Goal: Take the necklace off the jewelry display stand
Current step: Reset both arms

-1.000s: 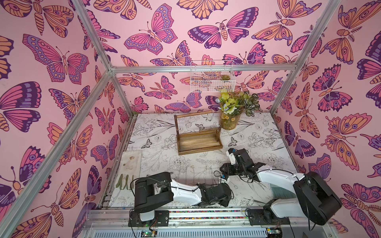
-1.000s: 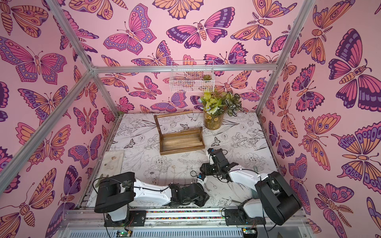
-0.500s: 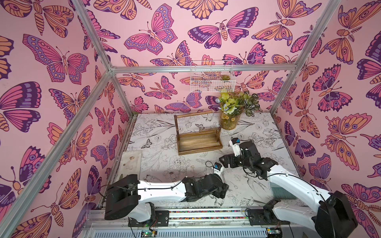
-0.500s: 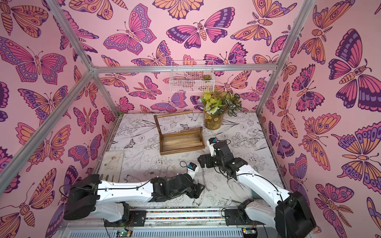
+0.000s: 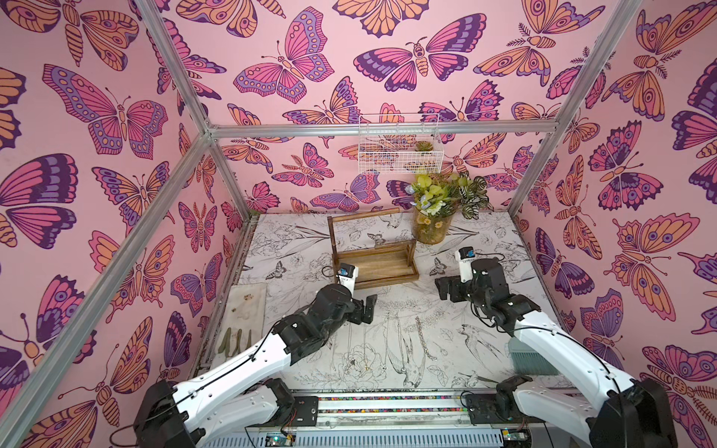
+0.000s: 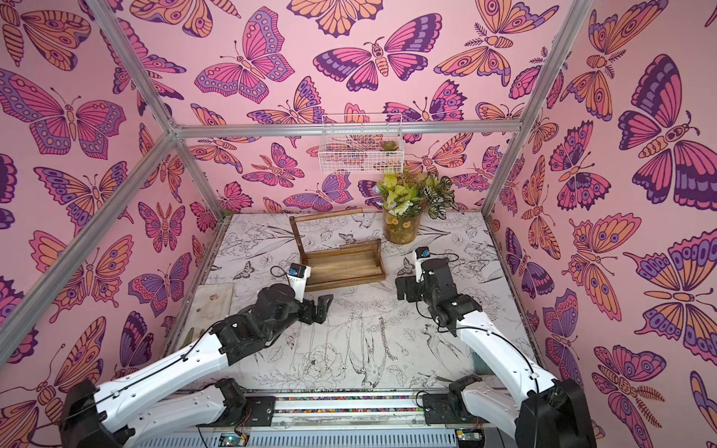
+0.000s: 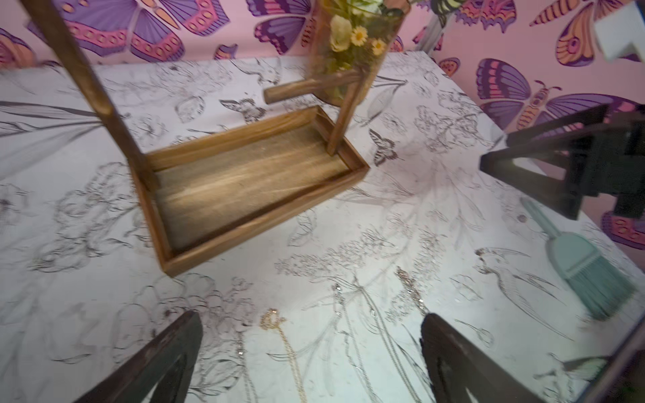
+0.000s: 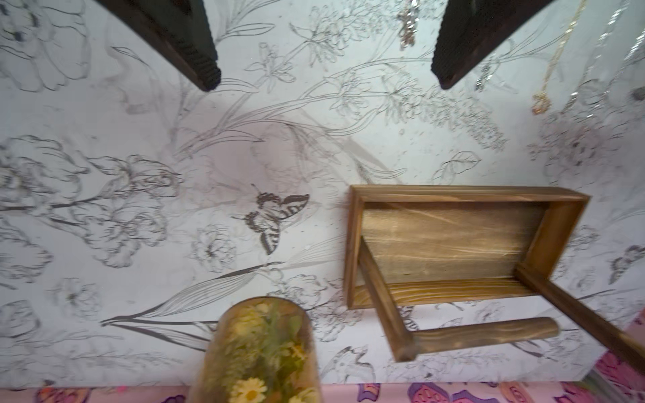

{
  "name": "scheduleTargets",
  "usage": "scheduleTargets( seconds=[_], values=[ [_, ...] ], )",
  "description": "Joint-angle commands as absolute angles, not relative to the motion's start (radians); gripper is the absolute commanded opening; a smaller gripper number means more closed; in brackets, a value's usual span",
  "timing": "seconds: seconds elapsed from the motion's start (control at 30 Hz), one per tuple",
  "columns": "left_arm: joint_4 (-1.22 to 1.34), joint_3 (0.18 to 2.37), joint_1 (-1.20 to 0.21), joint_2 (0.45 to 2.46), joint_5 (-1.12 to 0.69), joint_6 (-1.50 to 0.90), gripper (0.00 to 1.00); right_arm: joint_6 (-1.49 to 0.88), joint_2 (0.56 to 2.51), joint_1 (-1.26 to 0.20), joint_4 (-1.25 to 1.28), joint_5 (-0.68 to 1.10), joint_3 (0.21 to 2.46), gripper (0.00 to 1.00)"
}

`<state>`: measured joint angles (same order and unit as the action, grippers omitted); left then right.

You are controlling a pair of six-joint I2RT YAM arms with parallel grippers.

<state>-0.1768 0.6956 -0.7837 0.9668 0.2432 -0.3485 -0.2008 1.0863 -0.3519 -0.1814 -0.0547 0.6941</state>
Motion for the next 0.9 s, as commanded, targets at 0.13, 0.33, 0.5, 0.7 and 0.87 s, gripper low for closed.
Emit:
scheduleTargets(
  seconds=[0.13,0.33,0.5,0.7,0.87],
  values=[
    [-0.113,0.588,-0.578,0.890,0.229,-0.147,1.00,-0.102,1.114,-0.274,0.023,-0.214,0.612,0.99],
    [0.095,0.472,-0.381,0.886,0.179,-0.052,1.00,-0.050,1.163,-0.224,0.206,-0.250,0.547,0.99],
    [0.285,0.413,-0.255,0.945,0.174,0.003,1.00,-0.014,1.213,-0.197,0.304,-0.283,0.510,0.99],
    [0.515,0.353,-0.088,1.073,0.089,0.017,1.00,0.001,1.276,-0.158,0.497,-0.279,0.428,0.99],
    [0.646,0.343,-0.039,1.182,0.055,0.020,1.00,0.014,1.297,-0.153,0.603,-0.291,0.389,0.99]
  ],
)
